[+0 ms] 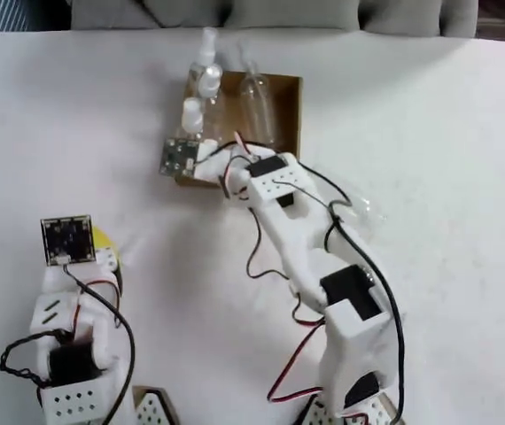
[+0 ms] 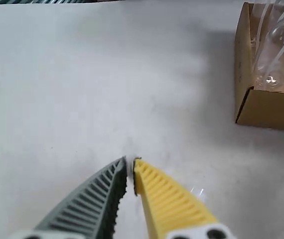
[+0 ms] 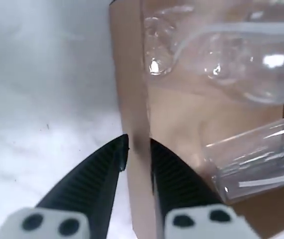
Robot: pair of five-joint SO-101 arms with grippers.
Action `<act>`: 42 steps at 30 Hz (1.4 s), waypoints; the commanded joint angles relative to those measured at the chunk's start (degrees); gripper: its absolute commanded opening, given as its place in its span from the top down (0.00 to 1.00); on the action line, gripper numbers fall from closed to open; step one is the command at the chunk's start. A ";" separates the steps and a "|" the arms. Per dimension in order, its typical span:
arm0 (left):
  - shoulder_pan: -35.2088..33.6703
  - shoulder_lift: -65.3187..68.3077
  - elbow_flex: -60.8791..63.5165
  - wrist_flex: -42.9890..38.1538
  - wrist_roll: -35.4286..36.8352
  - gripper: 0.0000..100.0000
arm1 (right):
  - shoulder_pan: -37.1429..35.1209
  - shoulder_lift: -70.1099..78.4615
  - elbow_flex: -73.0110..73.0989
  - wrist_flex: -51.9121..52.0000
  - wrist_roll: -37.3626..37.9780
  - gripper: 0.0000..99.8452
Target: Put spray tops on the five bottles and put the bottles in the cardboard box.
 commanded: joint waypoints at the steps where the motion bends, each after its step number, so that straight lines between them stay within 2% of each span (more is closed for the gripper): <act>1: 0.57 -0.13 0.00 0.18 -0.62 0.96 | -0.66 -1.10 -1.76 1.54 0.44 0.98; 7: 0.57 -0.13 0.00 0.18 -0.62 0.96 | -0.92 -1.10 -1.76 5.23 3.52 0.98; 28: 0.57 -0.13 0.00 0.18 -0.62 0.96 | -1.80 -2.07 -1.58 13.67 3.52 0.98; 42: 0.57 -0.13 0.00 0.18 -0.62 0.96 | -4.97 -14.90 15.91 8.13 6.33 0.98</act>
